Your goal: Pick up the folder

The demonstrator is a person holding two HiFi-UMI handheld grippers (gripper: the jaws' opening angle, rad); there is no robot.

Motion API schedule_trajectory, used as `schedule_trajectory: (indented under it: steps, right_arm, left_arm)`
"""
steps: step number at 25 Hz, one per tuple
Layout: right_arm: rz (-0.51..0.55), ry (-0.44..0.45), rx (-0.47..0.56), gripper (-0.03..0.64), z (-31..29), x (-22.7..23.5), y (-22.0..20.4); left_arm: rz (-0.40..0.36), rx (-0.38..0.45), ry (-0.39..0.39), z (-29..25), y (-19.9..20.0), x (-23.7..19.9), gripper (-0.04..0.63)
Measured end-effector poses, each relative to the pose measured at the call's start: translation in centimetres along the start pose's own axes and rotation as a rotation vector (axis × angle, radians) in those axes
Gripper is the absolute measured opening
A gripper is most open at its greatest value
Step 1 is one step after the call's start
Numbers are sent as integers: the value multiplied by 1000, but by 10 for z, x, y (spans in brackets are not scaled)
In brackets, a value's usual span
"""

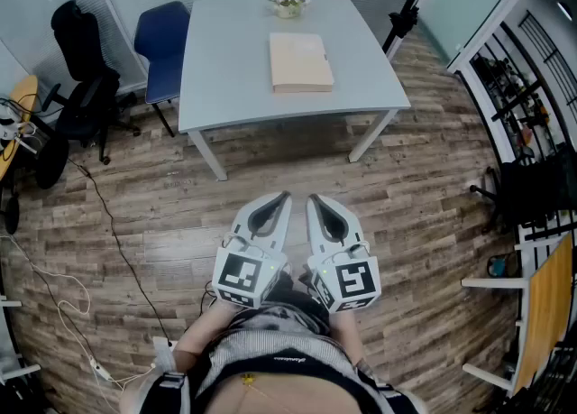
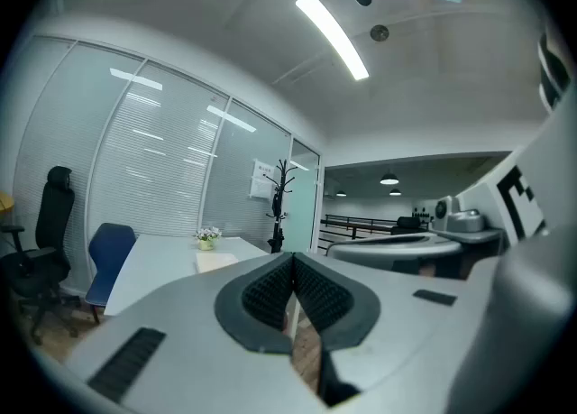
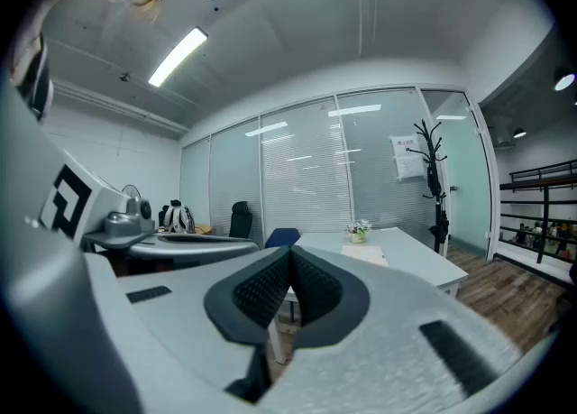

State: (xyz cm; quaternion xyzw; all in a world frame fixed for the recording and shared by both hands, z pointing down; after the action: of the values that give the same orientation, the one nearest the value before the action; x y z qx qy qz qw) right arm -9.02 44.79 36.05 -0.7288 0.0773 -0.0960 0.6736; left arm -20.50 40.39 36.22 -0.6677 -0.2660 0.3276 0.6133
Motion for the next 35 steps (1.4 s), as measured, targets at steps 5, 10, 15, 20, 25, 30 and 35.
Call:
schedule_trajectory:
  steps: [5,10,15,20,25,30,35]
  right_arm:
    - [-31,19,29,21,1,-7,-3]
    - [-33,12,19,118,0,-4,-6]
    - [-34,5,10,123,-3,9,-8]
    - [-49,13,6,123,-6,25,-14]
    - [-42,24,17,124,-10,38,-12]
    - [-41,24,11,133,-20,48,-11]
    - [-47,9,7,135,-39,62,-10]
  left_arm:
    - [29,19,-7,8,-8,-4,14]
    - [50,20,18,8,-14,-12,130]
    - [69,24,21,0,-16,-14,130]
    - [48,15,30,-12,-20,-11,130]
    - [34,16,54,-21,-21,-9,130]
    - [18,8,57,-31,-19,-12,130]
    - [15,11,38,-58,-17,-21,130]
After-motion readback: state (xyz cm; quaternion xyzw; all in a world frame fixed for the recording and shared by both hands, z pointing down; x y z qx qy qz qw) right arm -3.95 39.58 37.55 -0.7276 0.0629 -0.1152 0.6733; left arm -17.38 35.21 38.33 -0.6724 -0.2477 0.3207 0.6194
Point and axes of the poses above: the fingertips, and each gripper's own axes: z backward along the fingers, x to its right, y out of its top, the point moved 8 cm from there along z, backward along the fingers, and after that the axes turned 3 degrees about x, right-handed, at the moved point
